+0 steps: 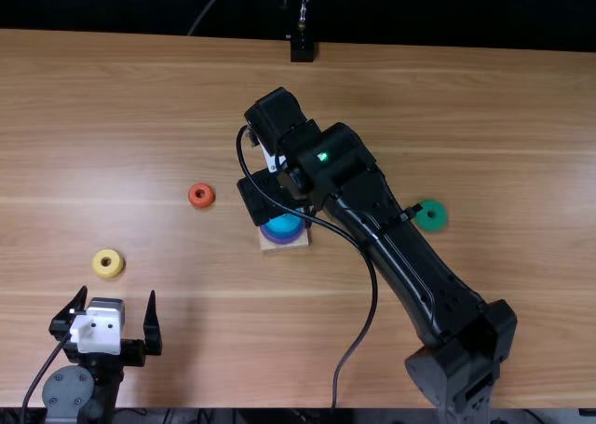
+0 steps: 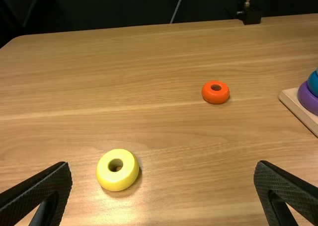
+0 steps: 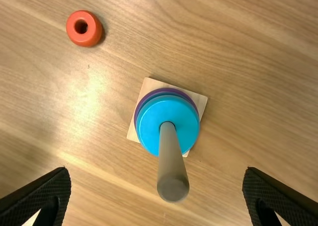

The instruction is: Build the Hanoi tower: stack the rings onto the peg from bottom to top in this color order: purple, dark blue, light blue, dark green, light green, yellow, orange.

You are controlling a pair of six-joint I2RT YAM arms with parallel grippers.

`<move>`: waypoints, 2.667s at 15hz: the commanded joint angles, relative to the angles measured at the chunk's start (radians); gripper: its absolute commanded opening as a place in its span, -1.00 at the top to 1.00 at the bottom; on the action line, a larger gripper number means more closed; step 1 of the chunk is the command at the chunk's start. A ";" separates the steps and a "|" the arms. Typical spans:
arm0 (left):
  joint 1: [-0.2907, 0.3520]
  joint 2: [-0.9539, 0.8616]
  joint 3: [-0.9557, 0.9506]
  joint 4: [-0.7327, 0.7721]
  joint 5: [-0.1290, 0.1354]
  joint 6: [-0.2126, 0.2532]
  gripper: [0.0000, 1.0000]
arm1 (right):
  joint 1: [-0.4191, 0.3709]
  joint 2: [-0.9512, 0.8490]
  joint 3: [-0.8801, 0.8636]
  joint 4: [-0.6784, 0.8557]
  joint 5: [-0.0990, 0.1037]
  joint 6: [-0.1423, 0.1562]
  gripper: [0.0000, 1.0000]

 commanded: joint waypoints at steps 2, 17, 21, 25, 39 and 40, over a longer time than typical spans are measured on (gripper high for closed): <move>0.010 -0.012 -0.105 -0.065 0.008 0.001 -1.00 | 0.006 0.006 0.045 0.000 -0.001 0.039 -1.00; 0.010 -0.012 -0.105 -0.065 0.009 0.001 -1.00 | -0.273 -0.093 0.014 -0.008 0.001 0.057 -1.00; 0.010 -0.012 -0.105 -0.065 0.008 0.001 -1.00 | -0.383 -0.096 -0.061 -0.004 0.003 0.051 -1.00; 0.010 -0.012 -0.105 -0.065 0.008 0.001 -1.00 | -0.463 -0.159 -0.273 0.132 0.010 0.051 -1.00; 0.010 -0.012 -0.105 -0.065 0.009 0.001 -1.00 | -0.617 -0.186 -0.612 0.322 0.006 -0.048 -1.00; 0.010 -0.012 -0.105 -0.065 0.008 0.001 -1.00 | -0.617 -0.185 -0.635 0.322 0.006 -0.063 -1.00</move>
